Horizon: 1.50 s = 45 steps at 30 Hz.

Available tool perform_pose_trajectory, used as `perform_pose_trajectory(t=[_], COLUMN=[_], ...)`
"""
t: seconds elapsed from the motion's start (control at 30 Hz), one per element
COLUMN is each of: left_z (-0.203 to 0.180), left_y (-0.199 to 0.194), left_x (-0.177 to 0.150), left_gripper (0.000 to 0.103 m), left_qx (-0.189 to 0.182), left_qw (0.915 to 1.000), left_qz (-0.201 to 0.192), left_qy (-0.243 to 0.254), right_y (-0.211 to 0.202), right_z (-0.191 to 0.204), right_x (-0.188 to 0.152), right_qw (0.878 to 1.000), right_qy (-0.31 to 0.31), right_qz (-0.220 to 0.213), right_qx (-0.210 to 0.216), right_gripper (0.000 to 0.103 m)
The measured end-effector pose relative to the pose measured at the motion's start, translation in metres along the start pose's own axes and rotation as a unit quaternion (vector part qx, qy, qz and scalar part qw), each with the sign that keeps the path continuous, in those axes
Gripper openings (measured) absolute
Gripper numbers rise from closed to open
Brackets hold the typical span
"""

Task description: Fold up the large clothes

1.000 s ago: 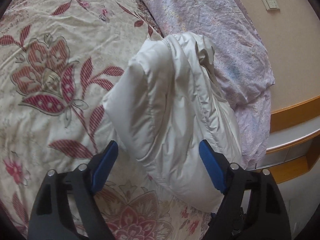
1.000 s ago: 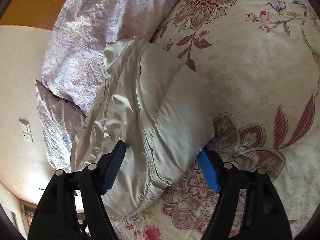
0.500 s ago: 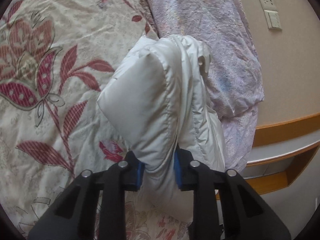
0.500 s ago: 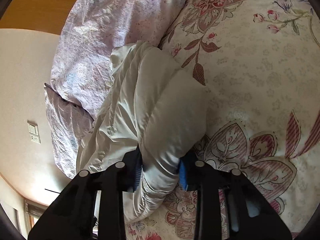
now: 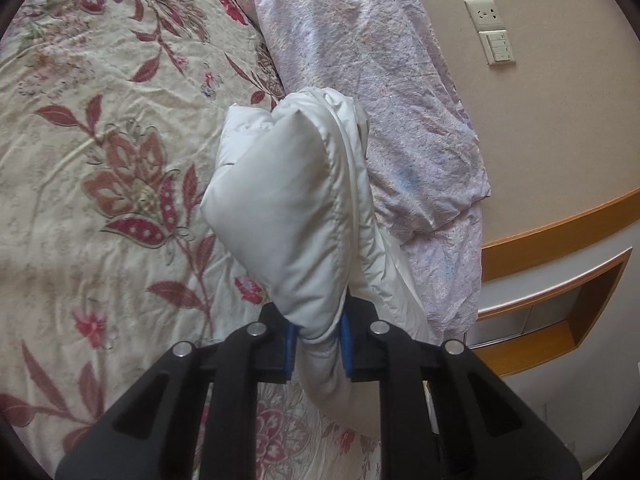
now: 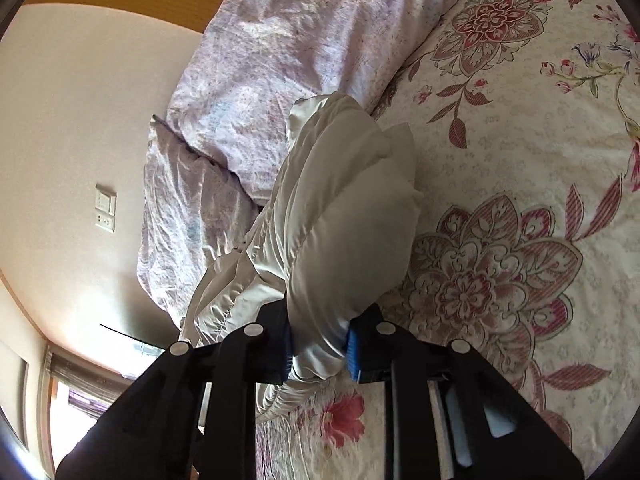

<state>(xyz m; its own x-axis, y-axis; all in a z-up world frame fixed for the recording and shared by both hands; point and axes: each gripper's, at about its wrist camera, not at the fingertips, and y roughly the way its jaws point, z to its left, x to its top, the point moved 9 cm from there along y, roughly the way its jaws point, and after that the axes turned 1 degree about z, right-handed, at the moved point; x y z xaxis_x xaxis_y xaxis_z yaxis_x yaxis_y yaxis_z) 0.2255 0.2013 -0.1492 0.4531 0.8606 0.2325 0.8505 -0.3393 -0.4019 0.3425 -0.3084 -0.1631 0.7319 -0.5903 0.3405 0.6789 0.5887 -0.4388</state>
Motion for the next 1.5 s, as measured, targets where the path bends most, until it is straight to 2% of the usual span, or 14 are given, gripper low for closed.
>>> perform_pose_trajectory(t=[0.2, 0.33, 0.43, 0.47, 0.5, 0.57, 0.6, 0.67, 0.77, 0.87, 1.0, 1.07, 1.13, 1.5], left_z=[0.021, 0.039, 0.055, 0.059, 0.06, 0.061, 0.059, 0.056, 0.051, 0.053, 0.056, 0.056, 0.056, 0.058], left_y=[-0.04, -0.061, -0.064, -0.064, -0.064, -0.065, -0.065, -0.065, -0.064, -0.062, -0.057, -0.056, -0.055, -0.052], left_x=[-0.005, -0.016, -0.024, -0.025, -0.025, -0.024, -0.024, -0.022, -0.02, -0.018, -0.017, -0.016, -0.015, -0.01], left_gripper=[0.017, 0.02, 0.028, 0.032, 0.034, 0.044, 0.047, 0.063, 0.077, 0.078, 0.078, 0.076, 0.076, 0.076], left_qx=[0.014, 0.028, 0.04, 0.043, 0.044, 0.051, 0.057, 0.067, 0.078, 0.086, 0.09, 0.094, 0.095, 0.096], left_qw=[0.9999, 0.9996, 0.999, 0.9989, 0.9989, 0.9987, 0.9983, 0.9971, 0.9948, 0.9937, 0.9935, 0.9929, 0.9925, 0.9917], left_qz=[0.0, 0.007, 0.014, 0.012, 0.01, 0.002, -0.003, -0.012, -0.024, -0.024, -0.024, -0.026, -0.028, -0.025], left_qy=[0.0, -0.002, -0.013, -0.013, -0.011, 0.001, 0.012, 0.035, 0.061, 0.068, 0.066, 0.068, 0.071, 0.082], right_y=[-0.017, -0.03, -0.036, -0.04, -0.047, -0.065, -0.075, -0.088, -0.076, -0.047, -0.002, 0.014, 0.026, 0.05], right_z=[0.005, -0.005, -0.015, -0.018, -0.02, -0.02, -0.019, -0.009, 0.023, 0.064, 0.113, 0.127, 0.135, 0.136], right_x=[-0.04, -0.066, -0.075, -0.075, -0.073, -0.065, -0.06, -0.052, -0.056, -0.075, -0.114, -0.128, -0.134, -0.142], right_qw=[0.999, 0.997, 0.992, 0.99, 0.988, 0.981, 0.975, 0.964, 0.949, 0.937, 0.92, 0.91, 0.905, 0.893], right_qy=[-0.031, -0.058, -0.085, -0.096, -0.108, -0.131, -0.143, -0.17, -0.238, -0.305, -0.377, -0.401, -0.414, -0.433], right_qz=[0.035, 0.053, 0.063, 0.057, 0.042, -0.007, -0.035, -0.078, -0.081, -0.055, 0.001, 0.011, 0.012, 0.01], right_qx=[0.002, -0.023, -0.066, -0.084, -0.104, -0.144, -0.164, -0.189, -0.192, -0.158, -0.104, -0.099, -0.1, -0.122], right_gripper=[0.021, 0.022, 0.038, 0.049, 0.059, 0.067, 0.067, 0.067, 0.067, 0.063, 0.036, 0.031, 0.03, 0.027])
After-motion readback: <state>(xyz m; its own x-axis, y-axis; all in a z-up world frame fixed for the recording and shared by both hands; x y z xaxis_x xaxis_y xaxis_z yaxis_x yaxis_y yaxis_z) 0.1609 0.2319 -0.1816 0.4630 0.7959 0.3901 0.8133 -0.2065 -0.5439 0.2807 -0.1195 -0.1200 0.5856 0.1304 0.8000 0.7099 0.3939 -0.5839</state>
